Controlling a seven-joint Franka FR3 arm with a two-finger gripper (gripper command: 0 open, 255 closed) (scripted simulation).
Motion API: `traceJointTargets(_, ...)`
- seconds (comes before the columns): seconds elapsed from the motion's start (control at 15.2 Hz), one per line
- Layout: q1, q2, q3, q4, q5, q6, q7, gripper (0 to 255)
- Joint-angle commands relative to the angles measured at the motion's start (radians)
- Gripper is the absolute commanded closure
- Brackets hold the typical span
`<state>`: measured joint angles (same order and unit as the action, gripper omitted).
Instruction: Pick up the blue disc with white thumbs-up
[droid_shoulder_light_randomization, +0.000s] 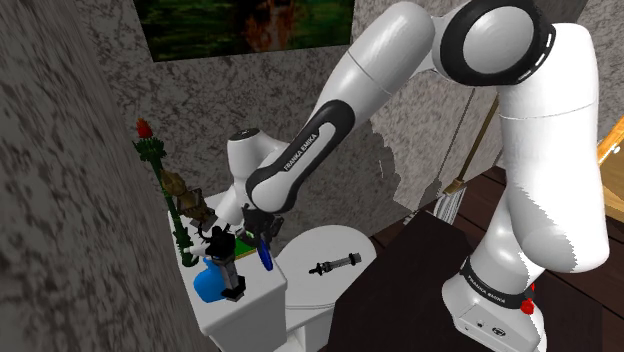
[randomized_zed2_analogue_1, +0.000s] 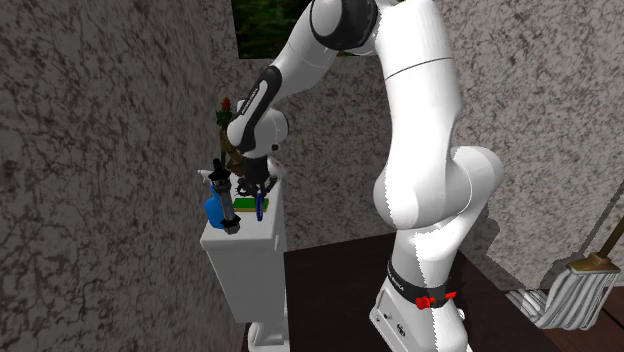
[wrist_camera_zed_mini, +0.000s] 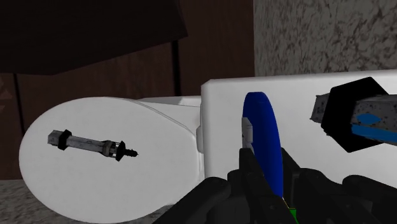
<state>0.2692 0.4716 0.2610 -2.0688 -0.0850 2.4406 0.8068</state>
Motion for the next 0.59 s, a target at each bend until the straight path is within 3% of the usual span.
traceJointTargets(0.0, -0.003, -0.021, 0.005, -0.001, 0.006, -0.019, -0.002, 255)
traceJointTargets(0.53, -0.013, -0.085, 0.018, 0.0, 0.028, -0.084, -0.013, 255)
